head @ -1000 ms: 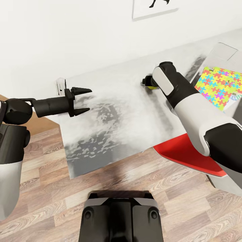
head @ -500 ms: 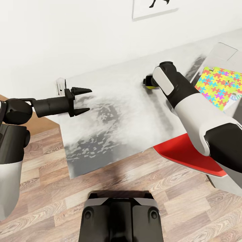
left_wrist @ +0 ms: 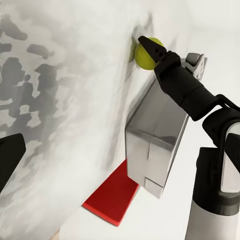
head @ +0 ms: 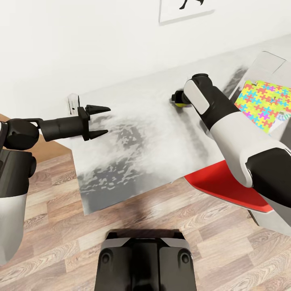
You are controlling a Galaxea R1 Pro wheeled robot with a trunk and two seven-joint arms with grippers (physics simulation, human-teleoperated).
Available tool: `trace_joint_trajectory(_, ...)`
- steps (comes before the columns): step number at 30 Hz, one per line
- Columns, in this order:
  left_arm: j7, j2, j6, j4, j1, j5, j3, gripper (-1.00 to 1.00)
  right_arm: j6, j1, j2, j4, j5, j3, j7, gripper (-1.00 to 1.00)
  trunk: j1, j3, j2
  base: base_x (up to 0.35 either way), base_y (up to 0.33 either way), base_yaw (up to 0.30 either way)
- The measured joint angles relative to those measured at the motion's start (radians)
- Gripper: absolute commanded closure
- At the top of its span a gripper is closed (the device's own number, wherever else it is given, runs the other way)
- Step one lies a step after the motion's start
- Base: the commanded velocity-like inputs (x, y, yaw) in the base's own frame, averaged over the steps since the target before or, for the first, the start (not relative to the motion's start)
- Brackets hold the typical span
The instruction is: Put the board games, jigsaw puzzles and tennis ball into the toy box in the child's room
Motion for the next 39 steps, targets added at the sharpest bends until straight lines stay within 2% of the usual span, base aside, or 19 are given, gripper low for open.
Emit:
trace_joint_trajectory(12,-0.002,-0.006,0.002,-0.007,0.007,0.000,-0.001,-1.00,0.001,-0.006,-0.001,-0.001,0.000,-0.001,0.000,1.00,0.000,0.000,0.000,0.000,0.000,0.000)
trace_joint_trajectory(18,-0.006,-0.014,0.004,-0.010,0.030,0.000,-0.001,-1.00,0.002,-0.007,-0.001,-0.001,-0.001,-0.002,0.001,1.00,0.000,0.000,0.000,0.000,0.000,0.000)
trace_joint_trajectory(27,-0.006,-0.044,0.006,-0.011,0.059,-0.001,-0.002,-1.00,0.024,-0.009,-0.003,-0.042,-0.004,-0.003,0.001,1.00,0.000,0.000,0.000,0.000,0.000,0.000)
trace_joint_trajectory(29,-0.006,-0.051,0.006,-0.011,0.061,-0.001,-0.002,-1.00,0.051,-0.006,-0.009,-0.078,-0.007,-0.007,0.002,1.00,0.000,0.000,0.000,0.000,0.000,0.000)
trace_joint_trajectory(31,-0.006,-0.056,0.007,-0.011,0.063,-0.001,-0.002,-1.00,0.103,-0.003,-0.026,-0.134,-0.020,-0.022,0.005,1.00,0.000,0.000,0.000,0.000,0.000,0.000)
trace_joint_trajectory(34,-0.006,-0.060,0.007,-0.011,0.064,-0.001,-0.002,-1.00,0.206,0.002,-0.058,-0.246,-0.064,-0.075,0.008,1.00,0.000,0.000,0.000,0.000,0.000,0.000)
trace_joint_trajectory(35,-0.006,-0.060,0.007,-0.011,0.064,-0.001,-0.002,-1.00,0.207,0.002,-0.059,-0.247,-0.067,-0.076,0.008,1.00,0.000,0.000,0.000,0.000,0.000,0.000)
trace_joint_trajectory(39,-0.006,-0.062,0.007,-0.011,0.065,-0.002,-0.001,-1.00,0.284,0.011,-0.087,-0.391,-0.142,-0.144,0.009,1.00,0.000,0.000,0.000,0.000,0.000,0.000)
